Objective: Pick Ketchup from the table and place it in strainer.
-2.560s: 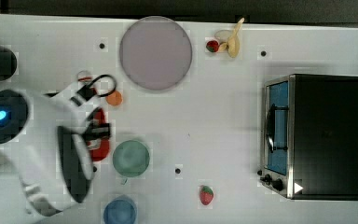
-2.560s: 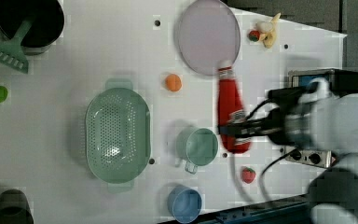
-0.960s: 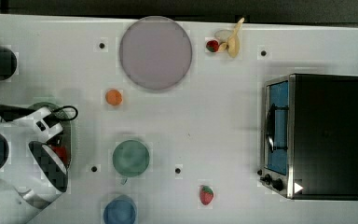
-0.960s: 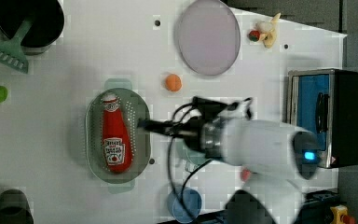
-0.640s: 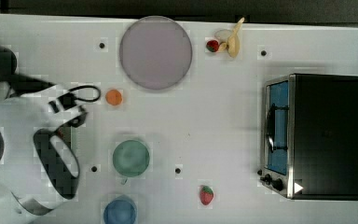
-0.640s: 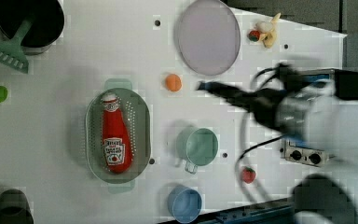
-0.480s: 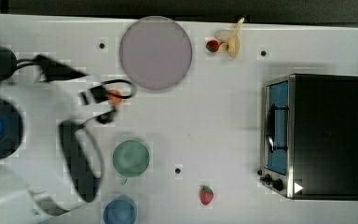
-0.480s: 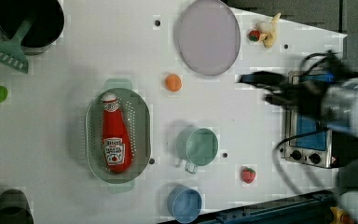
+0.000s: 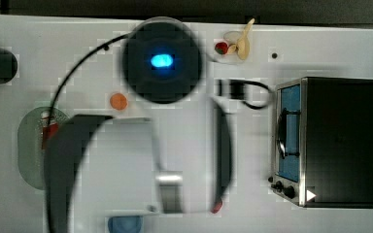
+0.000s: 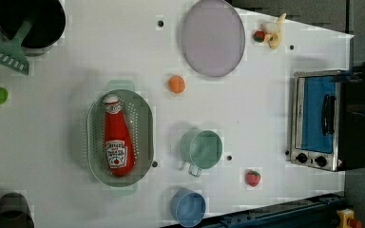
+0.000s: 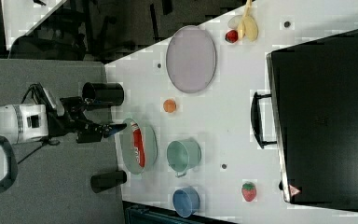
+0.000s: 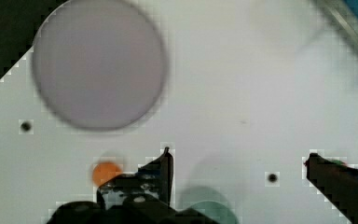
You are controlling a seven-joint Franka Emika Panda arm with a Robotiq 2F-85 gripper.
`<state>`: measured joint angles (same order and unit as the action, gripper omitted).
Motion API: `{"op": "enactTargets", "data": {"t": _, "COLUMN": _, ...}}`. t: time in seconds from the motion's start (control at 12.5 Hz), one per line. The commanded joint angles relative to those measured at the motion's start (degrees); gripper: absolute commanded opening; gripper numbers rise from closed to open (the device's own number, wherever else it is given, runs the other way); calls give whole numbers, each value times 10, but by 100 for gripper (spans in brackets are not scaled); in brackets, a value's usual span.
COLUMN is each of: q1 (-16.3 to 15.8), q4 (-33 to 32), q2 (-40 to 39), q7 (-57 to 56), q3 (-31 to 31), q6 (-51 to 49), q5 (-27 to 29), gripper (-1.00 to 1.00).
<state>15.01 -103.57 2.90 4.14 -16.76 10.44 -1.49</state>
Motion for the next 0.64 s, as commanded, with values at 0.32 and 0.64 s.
{"op": "enactTargets", "data": {"t": 0.32, "q1": -7, "q4": 50, "q2": 17, "q7": -3, "q3": 38, "q6": -89, "q5": 19, "gripper": 100}}
{"op": "enactTargets", "data": {"t": 0.64, "q1": -7, "q4": 49, "q2": 16, "q7": -3, "q3": 47, "q6": -80, "q5": 19, "gripper": 100}}
